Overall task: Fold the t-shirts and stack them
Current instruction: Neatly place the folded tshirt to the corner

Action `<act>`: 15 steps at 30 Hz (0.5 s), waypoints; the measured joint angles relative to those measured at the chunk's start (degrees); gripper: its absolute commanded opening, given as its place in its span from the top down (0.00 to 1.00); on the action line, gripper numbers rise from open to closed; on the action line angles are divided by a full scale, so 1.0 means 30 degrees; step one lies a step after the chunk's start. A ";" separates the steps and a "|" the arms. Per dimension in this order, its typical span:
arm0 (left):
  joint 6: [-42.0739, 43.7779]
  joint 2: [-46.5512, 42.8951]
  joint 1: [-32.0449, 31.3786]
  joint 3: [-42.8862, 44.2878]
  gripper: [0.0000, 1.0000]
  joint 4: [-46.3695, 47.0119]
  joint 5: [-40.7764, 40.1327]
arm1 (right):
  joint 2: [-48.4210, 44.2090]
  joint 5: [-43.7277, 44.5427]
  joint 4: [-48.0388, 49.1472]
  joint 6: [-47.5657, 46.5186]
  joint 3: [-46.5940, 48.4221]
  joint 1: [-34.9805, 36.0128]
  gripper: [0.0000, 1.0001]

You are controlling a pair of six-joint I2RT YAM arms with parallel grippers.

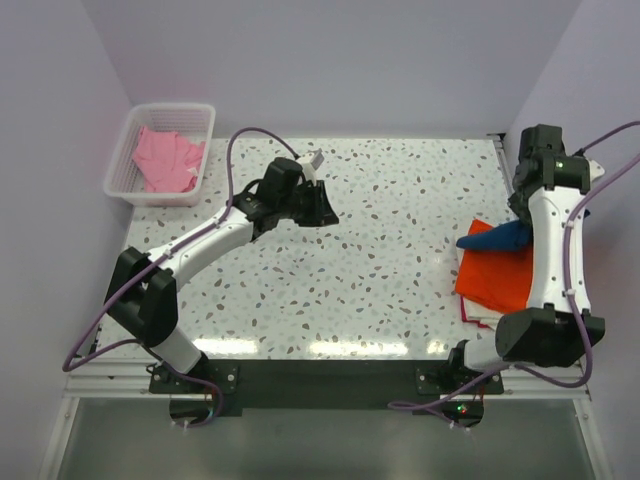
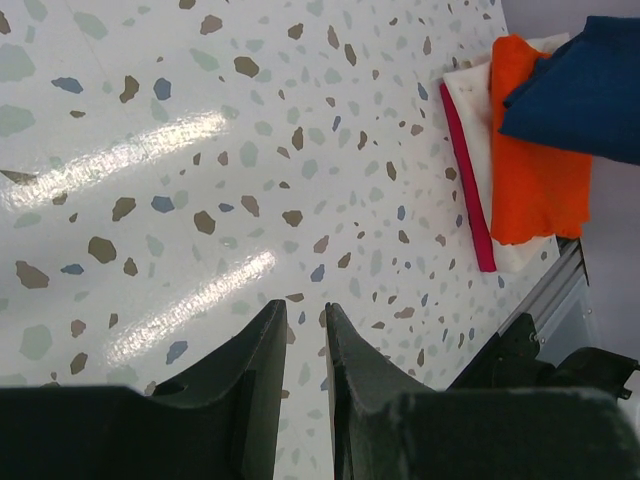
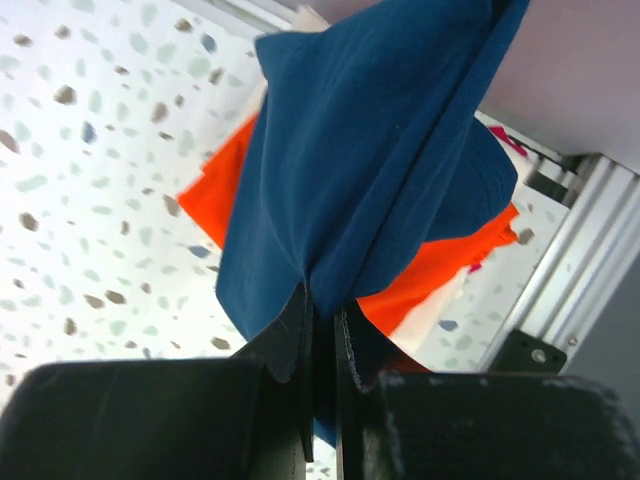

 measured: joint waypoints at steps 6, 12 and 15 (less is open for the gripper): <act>0.0000 0.0000 -0.0036 -0.0801 0.72 0.0364 0.0495 | -0.3636 -0.1158 0.0219 -0.0087 -0.6171 -0.0015 0.01; -0.0007 0.0000 -0.0036 -0.1486 0.72 0.0510 0.0918 | -0.6951 -0.2681 0.0991 -0.1188 -0.8473 -0.0015 0.01; 0.0000 -0.0036 -0.0036 -0.1501 0.72 0.0546 0.0976 | -0.8517 -0.4109 0.2681 -0.2018 -0.8910 -0.0015 0.01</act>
